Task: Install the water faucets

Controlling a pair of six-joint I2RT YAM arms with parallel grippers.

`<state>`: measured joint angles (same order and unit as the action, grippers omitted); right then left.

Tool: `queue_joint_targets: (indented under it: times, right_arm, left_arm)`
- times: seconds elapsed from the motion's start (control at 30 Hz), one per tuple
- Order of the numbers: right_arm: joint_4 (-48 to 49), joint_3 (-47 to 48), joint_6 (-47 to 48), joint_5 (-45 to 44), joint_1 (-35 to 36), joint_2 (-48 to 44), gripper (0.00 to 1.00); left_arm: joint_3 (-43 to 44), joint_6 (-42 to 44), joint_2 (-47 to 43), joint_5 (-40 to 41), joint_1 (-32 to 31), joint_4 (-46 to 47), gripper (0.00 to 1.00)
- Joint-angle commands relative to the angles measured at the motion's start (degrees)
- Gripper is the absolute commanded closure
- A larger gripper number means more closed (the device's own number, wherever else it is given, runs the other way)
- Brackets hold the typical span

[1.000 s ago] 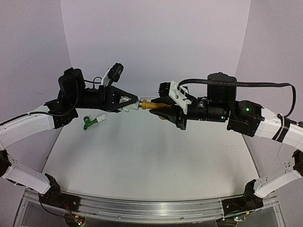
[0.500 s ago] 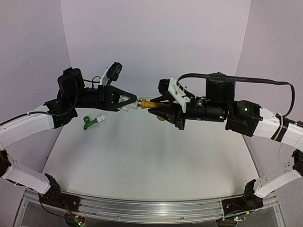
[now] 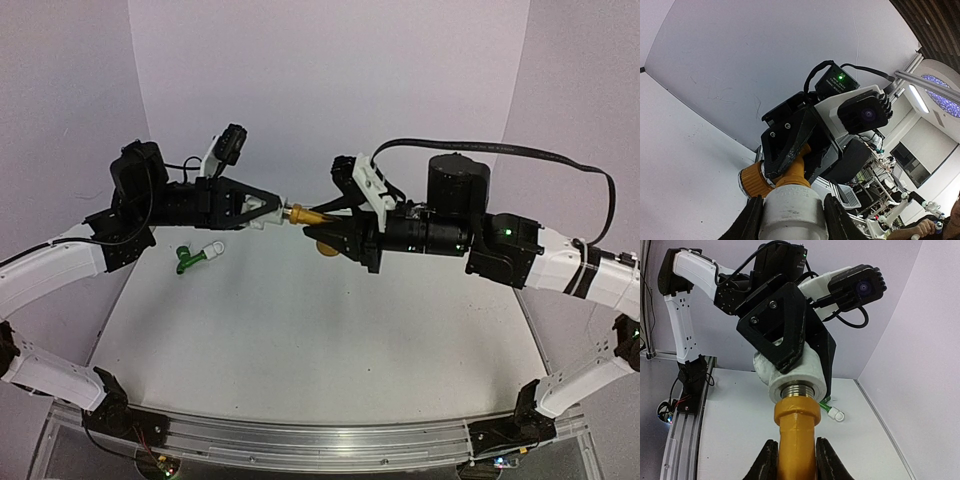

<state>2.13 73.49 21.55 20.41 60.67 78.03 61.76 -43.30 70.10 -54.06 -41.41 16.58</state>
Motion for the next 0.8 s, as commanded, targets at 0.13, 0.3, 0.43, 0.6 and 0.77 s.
queue_joint_targets:
  times: [0.13, 0.3, 0.43, 0.6, 0.77]
  right_arm:
    - [7.2, 3.1, -3.2, 6.3, 1.3, 2.0, 1.0]
    - [6.1, 4.6, -4.4, 7.7, 1.0, 2.9, 1.0]
    - [5.0, 6.1, -5.9, 8.2, 0.7, 3.4, 1.0]
    - [4.8, 7.3, -7.9, 9.3, 0.5, 4.3, 1.0]
    - [5.1, 8.1, -9.7, 10.4, 0.3, 5.3, 1.0]
  left_arm:
    - [-1.3, 4.3, 0.2, -0.6, -1.4, 1.3, 1.0]
    - [0.1, 8.7, 1.6, -3.3, -1.4, -0.2, 1.0]
    - [0.9, 12.9, 2.4, -3.4, -1.4, -3.4, 1.0]
    - [1.8, 17.4, 3.0, -3.5, -1.4, -4.8, 1.0]
    - [2.9, 21.6, 3.1, -3.8, -1.4, -5.0, 1.0]
